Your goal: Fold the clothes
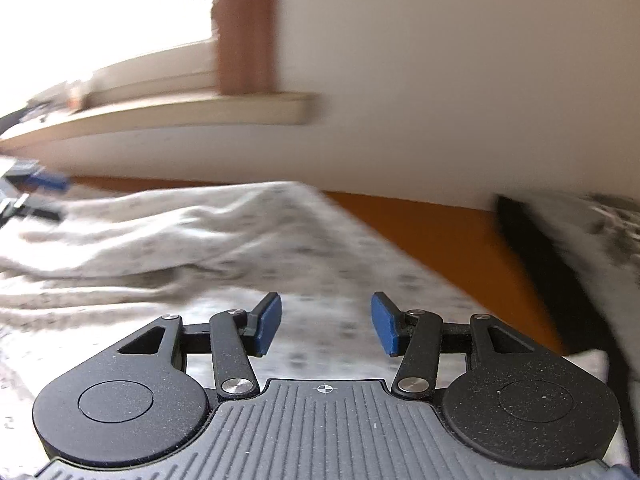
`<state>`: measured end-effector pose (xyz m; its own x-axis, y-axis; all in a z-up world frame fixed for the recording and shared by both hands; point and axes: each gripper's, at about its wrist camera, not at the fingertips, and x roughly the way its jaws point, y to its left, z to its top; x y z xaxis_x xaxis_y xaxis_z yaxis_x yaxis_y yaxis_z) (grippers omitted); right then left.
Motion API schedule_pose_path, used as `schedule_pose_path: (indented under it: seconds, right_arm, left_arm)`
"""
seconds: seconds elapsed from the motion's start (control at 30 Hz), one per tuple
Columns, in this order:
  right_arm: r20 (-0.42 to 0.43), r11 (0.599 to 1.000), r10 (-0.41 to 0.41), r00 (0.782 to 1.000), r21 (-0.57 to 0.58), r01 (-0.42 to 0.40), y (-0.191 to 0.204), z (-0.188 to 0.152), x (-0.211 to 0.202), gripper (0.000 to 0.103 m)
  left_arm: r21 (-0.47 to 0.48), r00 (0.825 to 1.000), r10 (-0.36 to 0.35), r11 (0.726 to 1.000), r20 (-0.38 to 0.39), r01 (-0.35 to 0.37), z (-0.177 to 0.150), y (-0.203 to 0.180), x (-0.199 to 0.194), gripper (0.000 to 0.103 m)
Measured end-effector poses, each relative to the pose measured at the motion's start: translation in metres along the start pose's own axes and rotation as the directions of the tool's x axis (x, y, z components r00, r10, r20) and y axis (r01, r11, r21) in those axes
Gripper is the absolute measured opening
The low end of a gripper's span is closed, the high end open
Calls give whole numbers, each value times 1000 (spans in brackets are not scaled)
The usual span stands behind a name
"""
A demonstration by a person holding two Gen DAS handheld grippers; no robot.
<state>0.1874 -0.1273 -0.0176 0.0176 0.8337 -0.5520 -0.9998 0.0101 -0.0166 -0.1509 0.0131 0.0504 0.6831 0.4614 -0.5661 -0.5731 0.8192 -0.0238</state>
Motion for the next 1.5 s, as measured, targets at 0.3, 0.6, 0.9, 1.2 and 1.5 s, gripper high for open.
schedule_pose_path:
  seconds: [0.3,0.6,0.9,1.2,1.5]
  right_arm:
    - [-13,997,46,999,-61,-47,31,0,9,51]
    - [-10,989,74,997,-130,-75,47,-4,9,52]
    - [-10,981,106,994,-160,-106,62,1,9,52]
    - [-83,938,283,956,-182,-293,96,31,26,50]
    - [-116,948,231,966,-198,-251,100,25,38,54]
  left_arm:
    - [153,995,10,988,-102,6,21,-15,56,69]
    - [189,993,23,982,-117,0,25,-14,62,11]
    - [162,1000,-9,987,6,8,43,-15,21,1]
    - [191,990,-66,981,127,41,73,-44,-32,0]
    - [264,1000,13,965,-16,-9,42,-27,19,57]
